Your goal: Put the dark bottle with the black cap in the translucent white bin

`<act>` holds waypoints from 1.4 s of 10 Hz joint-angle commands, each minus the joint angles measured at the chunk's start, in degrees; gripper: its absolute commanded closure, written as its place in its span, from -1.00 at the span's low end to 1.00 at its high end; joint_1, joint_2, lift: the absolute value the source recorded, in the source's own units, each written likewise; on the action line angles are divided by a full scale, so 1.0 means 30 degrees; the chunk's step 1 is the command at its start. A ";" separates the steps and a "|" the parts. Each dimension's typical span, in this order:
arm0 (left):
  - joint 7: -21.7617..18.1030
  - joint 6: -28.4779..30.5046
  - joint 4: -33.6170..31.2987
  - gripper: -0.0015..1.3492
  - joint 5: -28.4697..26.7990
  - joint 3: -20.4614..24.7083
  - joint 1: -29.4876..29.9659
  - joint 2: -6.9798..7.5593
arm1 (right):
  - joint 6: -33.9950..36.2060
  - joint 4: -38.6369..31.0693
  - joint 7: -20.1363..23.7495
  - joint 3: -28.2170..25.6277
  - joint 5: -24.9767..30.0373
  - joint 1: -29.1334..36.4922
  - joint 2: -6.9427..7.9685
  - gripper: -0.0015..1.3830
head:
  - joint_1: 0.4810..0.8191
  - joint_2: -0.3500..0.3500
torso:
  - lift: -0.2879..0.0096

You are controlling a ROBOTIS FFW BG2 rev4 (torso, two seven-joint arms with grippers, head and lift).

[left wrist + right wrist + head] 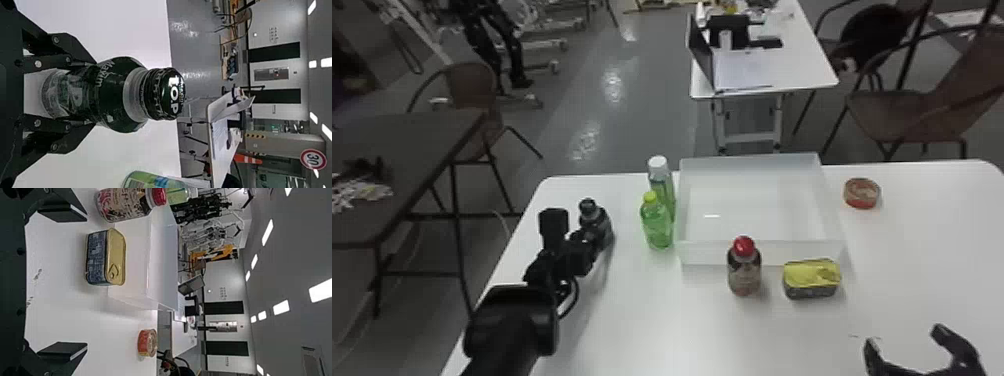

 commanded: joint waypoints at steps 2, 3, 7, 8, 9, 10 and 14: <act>0.0093 -0.0260 -0.0024 0.29 -0.0060 -0.0072 0.0000 -0.0087 | 0.0000 0.0048 0.0062 -0.0020 0.0008 -0.0011 0.0046 -0.80 | 0.27 0.60 | 0.70; 0.0093 -0.0465 -0.0054 0.29 -0.0294 -0.0160 0.0030 -0.0087 | 0.0029 0.0048 0.0062 -0.0049 0.0008 0.0018 0.0046 -0.80 | 0.27 0.59 | 0.70; 0.1763 0.1380 -0.6646 0.30 -0.3868 -0.0277 0.2168 -0.0732 | 0.0029 0.0018 0.0062 -0.0078 -0.0080 0.0106 0.0046 -0.80 | 0.27 0.54 | 0.70; 0.2583 0.2376 -0.9019 0.35 -0.5245 -0.0218 0.2901 -0.1142 | 0.0058 0.0018 0.0062 -0.0108 -0.0109 0.0106 0.0046 -0.80 | 0.27 0.53 | 0.70; 0.2935 0.2669 -1.0454 0.35 -0.5890 -0.0072 0.3311 -0.1552 | 0.0088 0.0018 0.0062 -0.0108 -0.0138 0.0106 0.0046 -0.80 | 0.27 0.51 | 0.70; 0.2935 0.2816 -1.1626 0.35 -0.6417 -0.0130 0.3545 -0.1874 | 0.0088 0.0018 0.0062 -0.0137 -0.0138 0.0106 0.0046 -0.80 | 0.27 0.50 | 0.71; 0.2935 0.4779 -1.5874 0.35 -0.7237 -0.3177 0.4307 -0.2607 | 0.0234 0.0018 0.0062 -0.0137 -0.0197 0.0077 0.0046 -0.80 | 0.27 0.26 | 0.71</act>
